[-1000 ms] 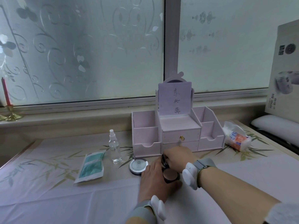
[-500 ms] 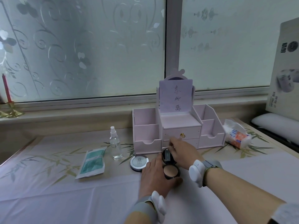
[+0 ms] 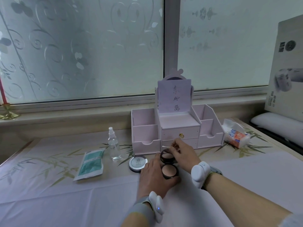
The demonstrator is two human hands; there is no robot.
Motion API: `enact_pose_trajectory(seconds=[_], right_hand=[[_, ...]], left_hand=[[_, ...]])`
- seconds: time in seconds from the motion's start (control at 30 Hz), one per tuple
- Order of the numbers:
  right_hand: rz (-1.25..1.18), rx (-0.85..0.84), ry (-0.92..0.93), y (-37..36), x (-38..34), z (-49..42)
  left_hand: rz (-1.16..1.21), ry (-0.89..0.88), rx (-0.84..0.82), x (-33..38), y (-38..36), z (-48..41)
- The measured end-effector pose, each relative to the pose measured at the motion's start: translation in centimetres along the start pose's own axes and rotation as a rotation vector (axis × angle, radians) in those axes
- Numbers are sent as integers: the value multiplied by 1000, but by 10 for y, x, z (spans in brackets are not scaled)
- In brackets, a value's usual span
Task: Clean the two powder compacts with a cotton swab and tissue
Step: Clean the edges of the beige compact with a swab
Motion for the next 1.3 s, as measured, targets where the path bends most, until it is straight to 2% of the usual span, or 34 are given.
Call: enact_pose_trajectory(seconds=[0.3, 0.37, 0.43, 0.5, 0.63, 0.7, 0.83, 0.97, 1.07, 1.2, 1.3], right_hand=[[1, 70, -28, 3, -6, -8], [-52, 66, -68, 5, -5, -11], [-108, 34, -118, 7, -4, -15], [-140, 2, -144, 7, -1, -18], [-204, -55, -164, 0, -2, -16], [-187, -91, -162, -5, -5, -14], [-99, -60, -137, -3, -10, -11], [10, 12, -44, 3, -14, -8], [76, 38, 6, 6, -13, -3], [122, -42, 50, 5, -12, 7], [167, -147, 62, -1, -15, 13]], left_hand=[[225, 11, -24, 3, 3, 5], [513, 100, -40, 8, 9, 3], [859, 261, -69, 14, 15, -1], [998, 402, -104, 17, 20, -5], [1515, 585, -363, 32, 7, -3], [1640, 635, -407, 38, 0, -1], [1795, 679, -382, 33, -7, 0], [1929, 574, -320, 34, 3, 4], [1967, 634, -235, 26, -2, 4], [1997, 685, -189, 17, -8, 2], [2018, 648, -199, 16, -10, 3]])
Point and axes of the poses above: each hand's wrist, its own z-axis away from the middle knuckle, its own y-axis out of the back of the hand, x = y × z, the point moved 4 cm from there along -z, towards the middle knuckle, and after that the axes turned 10 degrees about -z, right-handed, at the moved point
